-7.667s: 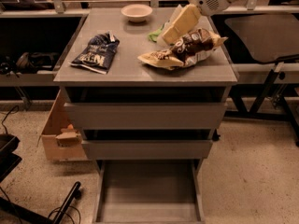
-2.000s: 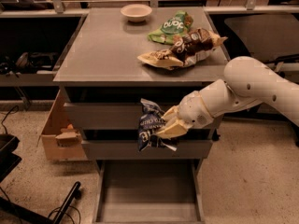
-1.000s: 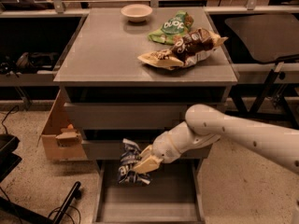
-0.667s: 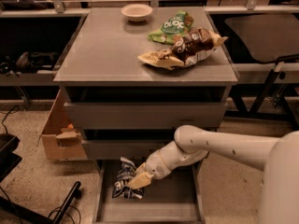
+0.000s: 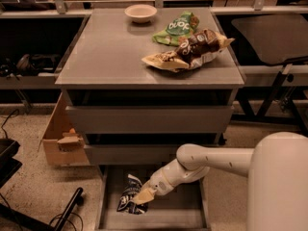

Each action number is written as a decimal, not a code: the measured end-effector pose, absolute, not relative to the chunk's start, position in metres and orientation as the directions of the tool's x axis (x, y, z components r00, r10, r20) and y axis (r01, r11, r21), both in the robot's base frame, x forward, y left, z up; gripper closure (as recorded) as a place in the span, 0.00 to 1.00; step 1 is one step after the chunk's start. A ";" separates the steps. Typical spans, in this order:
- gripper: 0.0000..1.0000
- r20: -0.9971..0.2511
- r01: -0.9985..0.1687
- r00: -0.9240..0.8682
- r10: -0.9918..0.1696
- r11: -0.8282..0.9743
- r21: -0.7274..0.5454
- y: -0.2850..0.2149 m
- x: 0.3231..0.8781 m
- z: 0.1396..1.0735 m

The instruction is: Place blue chip bag into bottom drawer

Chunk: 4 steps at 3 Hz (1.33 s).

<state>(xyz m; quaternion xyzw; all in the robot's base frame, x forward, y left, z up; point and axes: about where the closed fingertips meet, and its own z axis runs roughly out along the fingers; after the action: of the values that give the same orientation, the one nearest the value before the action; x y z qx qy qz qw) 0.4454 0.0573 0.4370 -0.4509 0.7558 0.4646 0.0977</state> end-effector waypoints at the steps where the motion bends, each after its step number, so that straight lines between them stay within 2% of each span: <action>1: 1.00 -0.520 -0.737 -0.638 -0.568 0.252 0.627 0.049 0.466 0.397; 3: 1.00 -0.389 -0.528 -0.849 -0.359 0.536 0.658 -0.047 0.491 0.280; 4: 1.00 -0.342 -0.421 -0.906 -0.250 0.619 0.663 -0.070 0.493 0.227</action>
Offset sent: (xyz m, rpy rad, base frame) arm 0.0667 -0.1318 -0.1884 -0.1646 0.1696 -0.5086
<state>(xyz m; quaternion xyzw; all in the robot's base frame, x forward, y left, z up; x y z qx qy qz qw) 0.4929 -0.0697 0.2266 -0.1880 0.8932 0.3939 0.1085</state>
